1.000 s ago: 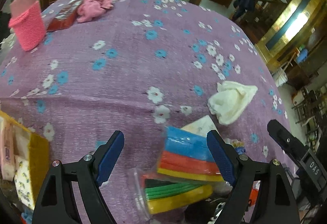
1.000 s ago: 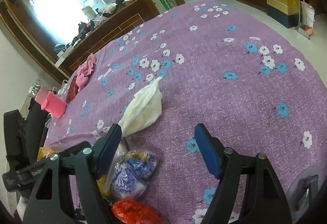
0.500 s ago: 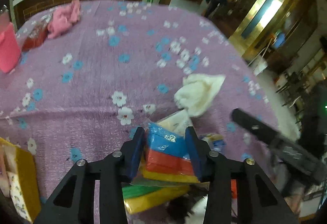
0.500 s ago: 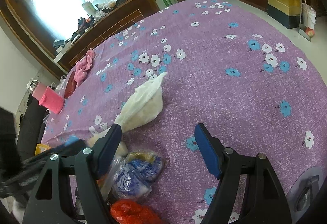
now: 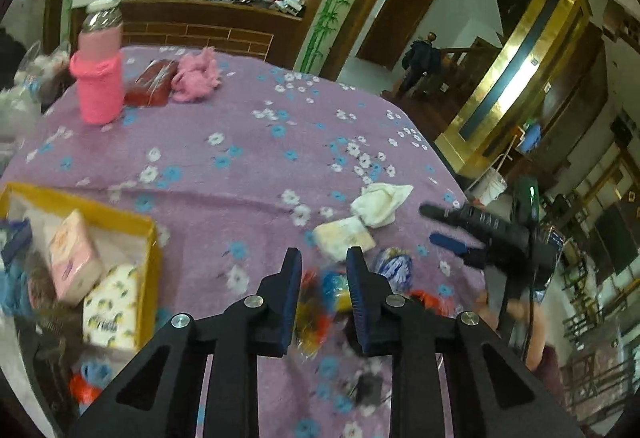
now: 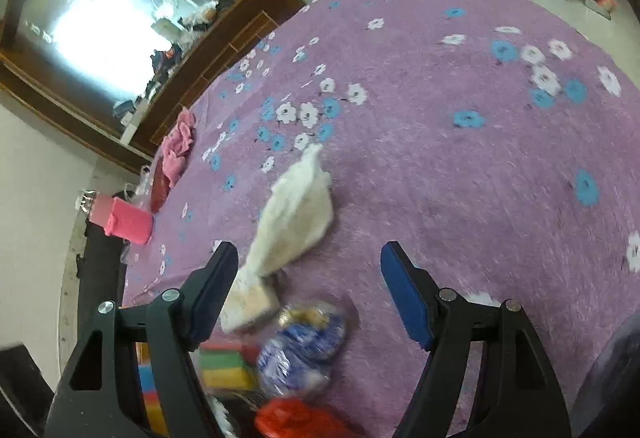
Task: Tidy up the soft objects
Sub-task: 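Lift the striped sponge pack with the left gripper while the right gripper grasps the white cloth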
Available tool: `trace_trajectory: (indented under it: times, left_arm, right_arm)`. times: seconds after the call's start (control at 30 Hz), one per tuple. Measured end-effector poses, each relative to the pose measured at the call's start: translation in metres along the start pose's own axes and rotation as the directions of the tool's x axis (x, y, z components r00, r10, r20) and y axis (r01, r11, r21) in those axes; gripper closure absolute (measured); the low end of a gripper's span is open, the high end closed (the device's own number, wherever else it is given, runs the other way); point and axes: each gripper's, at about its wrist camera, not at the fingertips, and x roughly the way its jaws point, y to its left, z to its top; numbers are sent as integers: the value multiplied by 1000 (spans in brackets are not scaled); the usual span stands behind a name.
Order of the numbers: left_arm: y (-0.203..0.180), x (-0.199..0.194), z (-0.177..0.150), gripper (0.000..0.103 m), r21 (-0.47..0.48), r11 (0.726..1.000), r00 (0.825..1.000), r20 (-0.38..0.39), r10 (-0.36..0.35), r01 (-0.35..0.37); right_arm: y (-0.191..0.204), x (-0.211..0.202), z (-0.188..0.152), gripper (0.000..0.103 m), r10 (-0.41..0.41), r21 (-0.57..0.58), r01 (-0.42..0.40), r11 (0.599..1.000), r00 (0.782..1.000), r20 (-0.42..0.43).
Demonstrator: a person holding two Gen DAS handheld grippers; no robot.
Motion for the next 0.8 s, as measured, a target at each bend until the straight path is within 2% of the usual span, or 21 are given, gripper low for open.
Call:
trace_trajectory:
  times: [0.1, 0.17, 0.23, 0.27, 0.3, 0.37, 0.4, 0.47, 0.5, 0.53, 0.6, 0.63, 0.67, 0.7, 0.73, 0.77, 0.8]
  left_arm:
    - [15, -1, -9, 81, -26, 1000, 1000, -21, 2, -2]
    - [20, 2, -19, 77, -10, 1000, 999, -42, 24, -25]
    - [23, 3, -29, 62, 27, 997, 995, -53, 80, -78]
    - [19, 7, -28, 50, 55, 993, 993, -51, 107, -104]
    - [15, 11, -29, 40, 107, 984, 988, -53, 145, -139]
    - [6, 14, -32, 30, 201, 958, 974, -55, 218, -203]
    - [1, 18, -33, 26, 258, 937, 964, -61, 260, -236]
    - [-6, 32, -32, 24, 331, 909, 953, -75, 292, -253]
    - [-9, 40, -32, 24, 360, 899, 951, -85, 298, -249]
    - [-13, 50, -32, 24, 393, 886, 945, -105, 308, -246]
    - [-17, 75, -33, 24, 446, 860, 928, -147, 342, -246]
    - [-18, 85, -35, 23, 467, 852, 919, -176, 353, -237]
    - [-20, 94, -38, 28, 486, 842, 909, -196, 367, -235]
    - [-23, 93, -38, 40, 492, 840, 916, -184, 356, -228]
    - [-25, 94, -36, 48, 490, 845, 917, -197, 347, -214]
    - [-26, 90, -33, 64, 480, 851, 921, -193, 339, -213]
    - [-26, 86, -31, 75, 460, 866, 928, -200, 315, -195]
  right_arm:
    - [19, 17, 12, 29, -105, -66, 102, 993, 994, -38]
    - [29, 30, 18, 29, -166, -109, 158, 981, 984, -71]
    - [35, 40, 20, 29, -210, -146, 195, 970, 973, -92]
    - [38, 46, 20, 29, -234, -171, 214, 962, 966, -107]
    - [38, 50, 19, 29, -258, -192, 232, 954, 958, -123]
    - [40, 60, 17, 29, -302, -227, 266, 937, 943, -141]
    - [40, 63, 16, 31, -315, -236, 276, 932, 937, -148]
    - [36, 67, 16, 34, -328, -237, 288, 928, 932, -152]
    - [37, 65, 16, 46, -331, -241, 291, 926, 933, -142]
    - [37, 64, 15, 53, -337, -247, 296, 923, 931, -141]
    - [37, 63, 14, 85, -312, -244, 269, 932, 936, -161]
    - [37, 60, 12, 86, -299, -240, 254, 937, 939, -172]
    - [38, 56, 10, 86, -300, -246, 255, 935, 940, -165]
    - [39, 51, 8, 90, -302, -255, 257, 932, 941, -153]
    - [40, 45, 6, 91, -301, -262, 257, 930, 943, -142]
    - [41, 40, 5, 92, -294, -262, 253, 931, 946, -135]
    - [42, 34, 4, 92, -285, -260, 245, 934, 950, -129]
